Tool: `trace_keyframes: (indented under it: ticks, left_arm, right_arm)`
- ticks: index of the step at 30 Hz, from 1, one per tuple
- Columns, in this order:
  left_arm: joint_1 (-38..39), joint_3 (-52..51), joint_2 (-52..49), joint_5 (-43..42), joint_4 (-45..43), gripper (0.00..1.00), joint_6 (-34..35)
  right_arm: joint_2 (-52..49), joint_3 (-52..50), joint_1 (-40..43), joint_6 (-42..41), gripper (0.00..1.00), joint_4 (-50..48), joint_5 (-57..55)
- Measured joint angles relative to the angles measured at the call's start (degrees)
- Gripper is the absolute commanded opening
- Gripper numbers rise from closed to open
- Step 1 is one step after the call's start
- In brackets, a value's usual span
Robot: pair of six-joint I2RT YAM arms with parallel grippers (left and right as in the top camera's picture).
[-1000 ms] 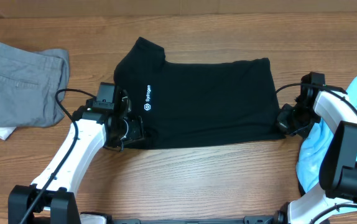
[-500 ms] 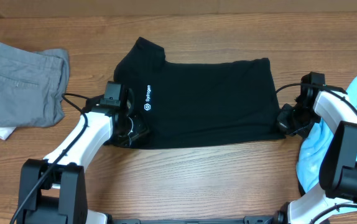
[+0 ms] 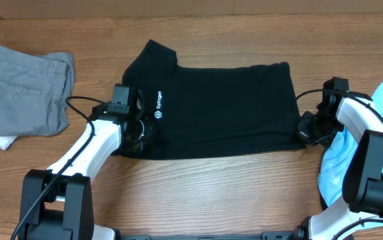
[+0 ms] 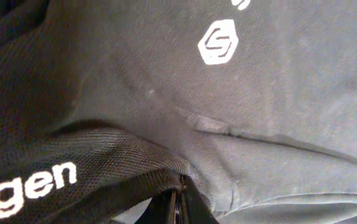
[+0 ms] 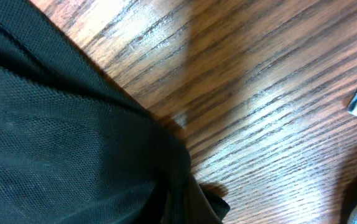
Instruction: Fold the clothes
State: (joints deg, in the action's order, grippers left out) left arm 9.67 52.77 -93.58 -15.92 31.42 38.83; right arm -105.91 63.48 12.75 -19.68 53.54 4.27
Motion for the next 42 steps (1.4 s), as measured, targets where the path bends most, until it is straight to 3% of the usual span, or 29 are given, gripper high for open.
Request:
trace_keyframes:
  ticks: [4,6,9,10,12,22,24,26,28,33,37,39,42]
  left_arm:
    - [-1.44,3.26,-0.02,-0.15,-0.57,0.05,-0.46]
    - [-3.13,5.40,-0.04,-0.13,-3.72,0.11,-0.74]
    - [-5.55,7.48,-0.04,0.28,-8.00,0.70,-1.55]
    - [-5.97,7.67,-0.04,0.33,-8.48,0.81,-1.68]
    - [-6.71,7.78,-0.04,0.46,-8.09,0.84,-1.70]
    - [-6.67,7.82,-0.09,0.00,8.24,0.76,-5.46]
    - [-6.67,7.82,-0.09,0.00,9.73,0.69,-6.78]
    - [-6.67,7.80,-0.09,0.02,9.94,0.52,-7.93]
    - [-6.67,7.80,-0.09,0.04,9.57,0.42,-8.48]
    - [-6.67,7.82,-0.76,0.24,8.20,0.50,-9.35]
    - [-5.95,7.80,-3.78,0.48,8.04,0.49,-9.42]
    - [-5.27,7.80,-5.01,0.48,7.58,0.39,-9.42]
    - [-4.72,7.80,-5.70,0.48,6.86,0.04,-9.46]
  right_arm:
    - [0.00,-0.02,0.00,0.02,0.04,0.00,0.00]
    - [-0.02,-0.02,0.00,0.02,0.04,0.00,0.00]
    - [-0.02,-0.02,0.00,0.00,0.04,0.02,-0.02]
    - [-0.02,-0.02,0.00,0.00,0.04,0.02,-0.02]
    - [0.00,-0.02,0.00,0.00,0.04,0.02,0.00]
    - [0.00,-0.02,-0.02,0.00,0.04,0.00,-0.02]
    - [-0.02,-0.02,0.00,0.02,0.04,-0.04,-0.02]
    - [0.00,-0.02,0.00,0.00,0.04,-0.04,-0.04]
    - [0.00,-0.02,0.00,0.00,0.04,-0.04,-0.04]
    - [0.00,-0.02,0.00,0.00,0.04,-0.02,-0.04]
    - [0.00,-0.02,-0.02,0.00,0.04,-0.02,-0.04]
    - [0.00,-0.02,0.00,0.02,0.04,-0.04,-0.02]
    - [-0.02,-0.02,0.00,0.02,0.04,-0.02,-0.04]
